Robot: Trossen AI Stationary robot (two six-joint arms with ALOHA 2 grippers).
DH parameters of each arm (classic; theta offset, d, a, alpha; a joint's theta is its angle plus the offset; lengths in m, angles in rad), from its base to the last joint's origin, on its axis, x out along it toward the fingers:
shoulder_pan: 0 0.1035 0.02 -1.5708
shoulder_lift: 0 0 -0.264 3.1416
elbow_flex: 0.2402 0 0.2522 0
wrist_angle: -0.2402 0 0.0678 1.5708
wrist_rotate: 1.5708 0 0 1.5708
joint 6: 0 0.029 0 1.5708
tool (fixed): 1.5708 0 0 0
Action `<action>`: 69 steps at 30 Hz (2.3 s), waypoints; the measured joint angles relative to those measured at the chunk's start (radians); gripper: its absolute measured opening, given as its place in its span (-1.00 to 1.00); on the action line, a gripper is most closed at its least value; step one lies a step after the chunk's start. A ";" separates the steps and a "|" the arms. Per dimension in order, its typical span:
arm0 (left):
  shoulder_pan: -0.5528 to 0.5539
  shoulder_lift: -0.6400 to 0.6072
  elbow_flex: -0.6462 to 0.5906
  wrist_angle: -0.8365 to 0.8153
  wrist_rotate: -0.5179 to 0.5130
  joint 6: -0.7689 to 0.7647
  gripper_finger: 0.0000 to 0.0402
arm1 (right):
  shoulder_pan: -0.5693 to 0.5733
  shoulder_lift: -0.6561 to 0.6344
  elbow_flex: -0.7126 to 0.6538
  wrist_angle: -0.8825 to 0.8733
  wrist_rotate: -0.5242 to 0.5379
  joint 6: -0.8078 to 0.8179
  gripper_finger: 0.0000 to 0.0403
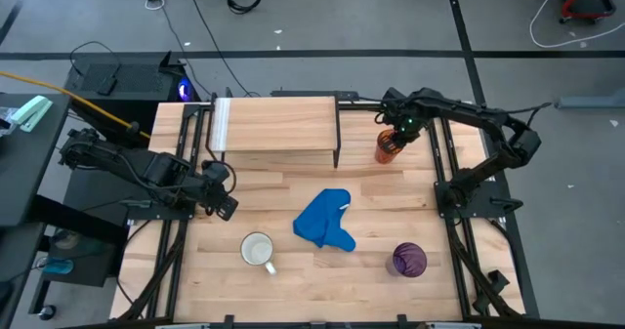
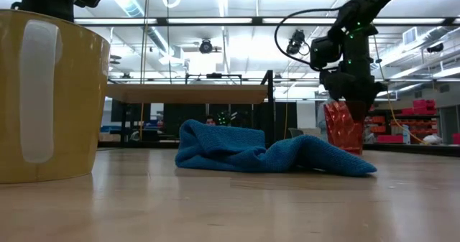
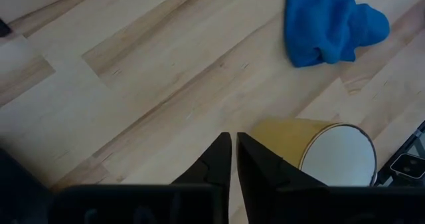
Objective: Stack small to large cups/mugs on shelf
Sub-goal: Move the orange glass to the center of the table
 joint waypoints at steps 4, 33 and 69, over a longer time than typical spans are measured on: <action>0.000 0.000 0.000 0.000 0.000 0.000 -0.84 | 0.015 -0.002 0.000 0.006 0.000 0.019 -0.62; 0.000 0.000 0.000 0.000 0.000 0.026 -0.92 | 0.449 -0.107 0.444 -0.342 0.024 0.226 -0.97; 0.000 0.000 0.000 -0.001 0.000 0.026 -0.92 | 0.620 0.695 1.093 -0.256 0.003 -0.079 -0.97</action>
